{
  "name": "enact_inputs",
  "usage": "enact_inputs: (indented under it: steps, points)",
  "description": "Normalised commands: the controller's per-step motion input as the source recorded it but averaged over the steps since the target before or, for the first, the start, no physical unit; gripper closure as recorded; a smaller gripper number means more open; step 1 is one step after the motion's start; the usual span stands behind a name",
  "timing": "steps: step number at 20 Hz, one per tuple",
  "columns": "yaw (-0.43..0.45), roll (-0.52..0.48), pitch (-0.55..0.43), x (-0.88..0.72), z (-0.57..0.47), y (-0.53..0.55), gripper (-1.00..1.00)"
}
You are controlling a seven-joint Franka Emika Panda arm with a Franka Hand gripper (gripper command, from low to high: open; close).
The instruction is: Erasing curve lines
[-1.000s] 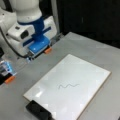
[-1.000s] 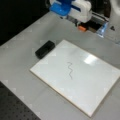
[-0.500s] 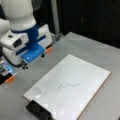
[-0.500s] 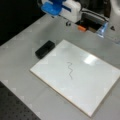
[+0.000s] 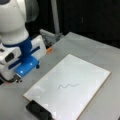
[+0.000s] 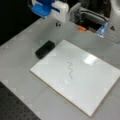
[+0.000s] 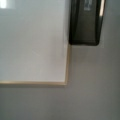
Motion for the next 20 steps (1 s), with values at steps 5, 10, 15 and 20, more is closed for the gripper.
enact_inputs:
  steps: [5,10,15,20]
  points:
    - [0.182,-0.046,0.146,0.3,0.03,-0.32,-1.0]
    - [0.213,-0.043,0.117,0.39,-0.07,-0.38,-1.0]
    - [0.165,-0.003,0.166,0.32,-0.01,-0.34,-1.0]
    - [0.086,0.028,0.132,0.12,-0.03,-0.2,-1.0]
